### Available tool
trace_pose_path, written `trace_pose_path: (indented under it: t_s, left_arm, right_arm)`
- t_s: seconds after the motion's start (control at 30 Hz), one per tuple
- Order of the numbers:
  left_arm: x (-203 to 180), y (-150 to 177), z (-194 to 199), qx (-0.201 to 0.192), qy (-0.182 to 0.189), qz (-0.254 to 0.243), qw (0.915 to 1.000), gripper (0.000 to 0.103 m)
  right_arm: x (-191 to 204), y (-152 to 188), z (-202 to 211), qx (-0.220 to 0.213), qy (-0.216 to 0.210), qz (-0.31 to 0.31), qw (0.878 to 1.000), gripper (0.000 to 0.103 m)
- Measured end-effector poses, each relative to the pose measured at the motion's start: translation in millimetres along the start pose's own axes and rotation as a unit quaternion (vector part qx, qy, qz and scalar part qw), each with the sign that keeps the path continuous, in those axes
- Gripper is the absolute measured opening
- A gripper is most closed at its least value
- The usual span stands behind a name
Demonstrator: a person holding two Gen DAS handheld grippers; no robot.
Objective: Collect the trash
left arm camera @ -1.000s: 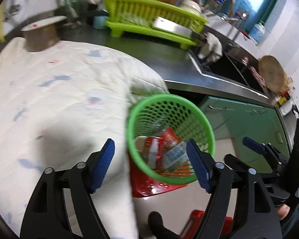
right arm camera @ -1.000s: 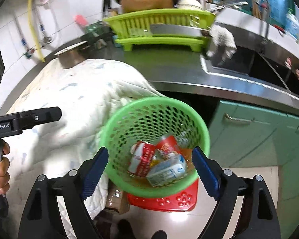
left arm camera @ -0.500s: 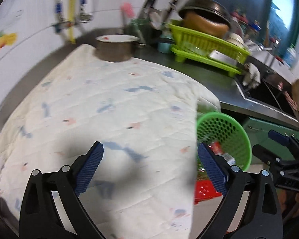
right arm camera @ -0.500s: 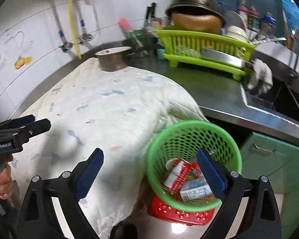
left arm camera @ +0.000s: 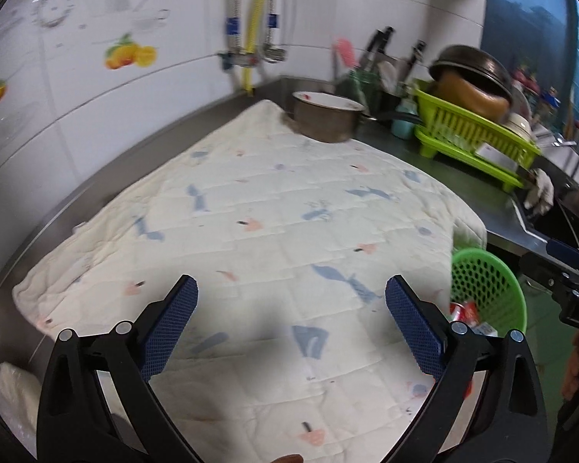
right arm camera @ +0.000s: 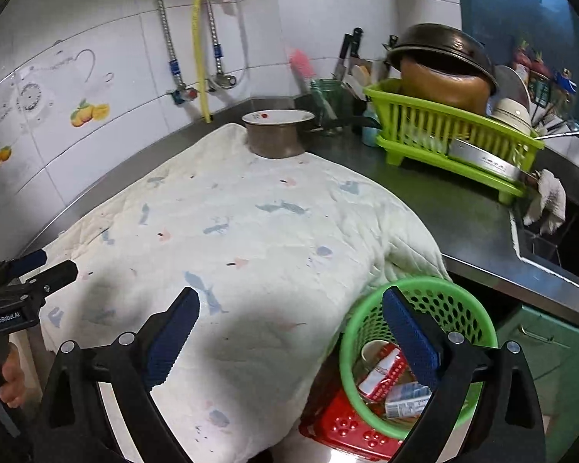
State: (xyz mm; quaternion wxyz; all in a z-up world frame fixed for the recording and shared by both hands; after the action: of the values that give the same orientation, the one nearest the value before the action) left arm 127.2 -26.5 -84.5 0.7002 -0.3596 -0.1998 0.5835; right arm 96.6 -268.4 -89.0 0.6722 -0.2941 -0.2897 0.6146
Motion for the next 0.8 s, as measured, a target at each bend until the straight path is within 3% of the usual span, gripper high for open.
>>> trace_pose_path:
  t_s: [0.2, 0.8]
  left_arm:
    - [14, 3, 18, -0.019, -0.019, 0.008, 0.9996, 0.097]
    - [8, -1, 31, -0.032, -0.017, 0.004, 0.9993, 0.098]
  right_arm:
    - [14, 1, 2, 0.0, -0.014, 0.006, 1.0, 0.093]
    - [18, 0, 11, -0.007, -0.02, 0.006, 1.0, 0.093]
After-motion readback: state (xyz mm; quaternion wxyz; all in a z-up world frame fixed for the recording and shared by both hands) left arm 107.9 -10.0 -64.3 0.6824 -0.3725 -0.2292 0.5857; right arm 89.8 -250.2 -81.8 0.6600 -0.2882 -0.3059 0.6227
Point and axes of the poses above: each gripper's, at about its wrist camera, not at the fingertips, and z roughly against the way its jaws point, x to its left, y to its underside, the point moved 8 cm from there along -z, roughly the way its jaws point, and after that the axes turned 8 degrees about y, right-handed, at the moved point
